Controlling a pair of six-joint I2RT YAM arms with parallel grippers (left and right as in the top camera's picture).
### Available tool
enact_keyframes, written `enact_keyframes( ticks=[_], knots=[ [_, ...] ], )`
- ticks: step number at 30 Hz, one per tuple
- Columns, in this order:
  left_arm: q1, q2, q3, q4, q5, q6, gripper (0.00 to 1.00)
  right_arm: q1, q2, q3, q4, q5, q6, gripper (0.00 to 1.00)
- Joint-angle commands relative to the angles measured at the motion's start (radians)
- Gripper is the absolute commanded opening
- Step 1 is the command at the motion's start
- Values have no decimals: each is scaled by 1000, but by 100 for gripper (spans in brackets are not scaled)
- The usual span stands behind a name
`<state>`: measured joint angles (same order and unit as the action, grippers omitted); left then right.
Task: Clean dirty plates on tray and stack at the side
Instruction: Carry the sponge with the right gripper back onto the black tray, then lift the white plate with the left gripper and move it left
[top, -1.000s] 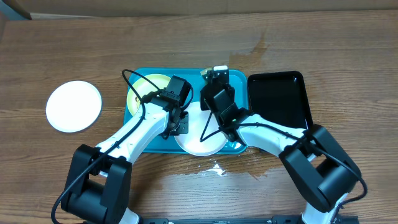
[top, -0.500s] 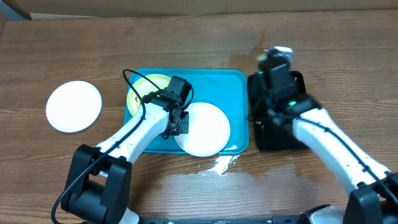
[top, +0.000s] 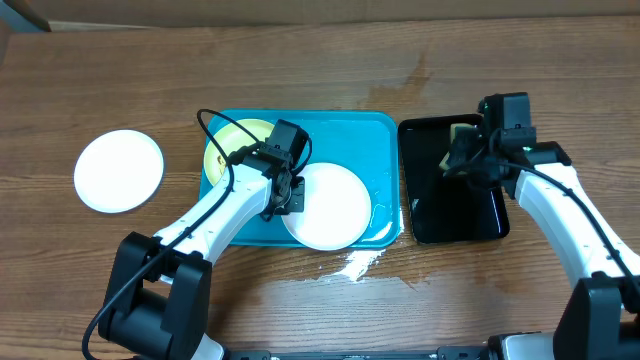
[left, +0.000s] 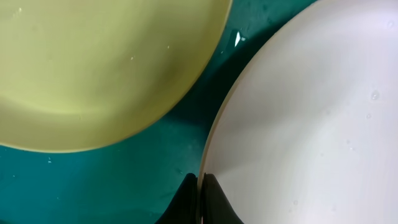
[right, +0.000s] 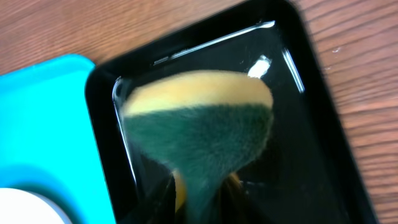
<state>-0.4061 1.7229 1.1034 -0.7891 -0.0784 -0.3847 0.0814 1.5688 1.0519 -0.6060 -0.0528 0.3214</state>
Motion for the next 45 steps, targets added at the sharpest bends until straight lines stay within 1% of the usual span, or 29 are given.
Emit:
enact_keyframes(
  ticks=[1,2,4,5,7,8,9,16,19,23,27,31,36,39,45],
  knots=[
    [-6,15,46,-5,1,23,4,3,29,-29,-3,-35,-12,48],
    [-6,15,56,-12,0,27,4,3,36,-35,-3,-26,-12,54],
    [-6,15,79,-28,0,45,4,2,49,-43,-2,-11,-11,72],
    [-6,15,93,-41,-4,50,4,2,56,-47,-2,-12,-11,79],
    [-6,15,126,-74,-34,49,4,2,67,-51,-2,-13,-11,89],
    [-6,15,145,-93,-53,49,4,2,70,-51,-3,-13,-11,96],
    [-6,15,164,-111,-73,49,4,2,70,-51,-3,-13,-11,100],
    [-6,15,296,-215,-199,50,4,2,70,-51,-2,-13,-11,100],
    [-6,15,356,-248,-243,72,4,2,70,-51,-2,-13,-11,100],
    [-8,15,396,-252,-290,101,4,2,70,-51,-2,-13,-11,100],
    [-23,15,409,-231,-401,101,4,2,70,-51,-2,-13,-11,100],
    [-89,15,424,-208,-545,105,4,2,70,-51,-2,-13,-11,100],
    [-209,15,430,-148,-704,180,4,2,70,-51,-2,-13,-11,100],
    [-277,15,430,-114,-829,195,4,2,70,-51,-2,-13,-11,100],
    [-345,16,430,-65,-992,225,4,2,70,-51,-2,-13,-11,100]
  ],
)
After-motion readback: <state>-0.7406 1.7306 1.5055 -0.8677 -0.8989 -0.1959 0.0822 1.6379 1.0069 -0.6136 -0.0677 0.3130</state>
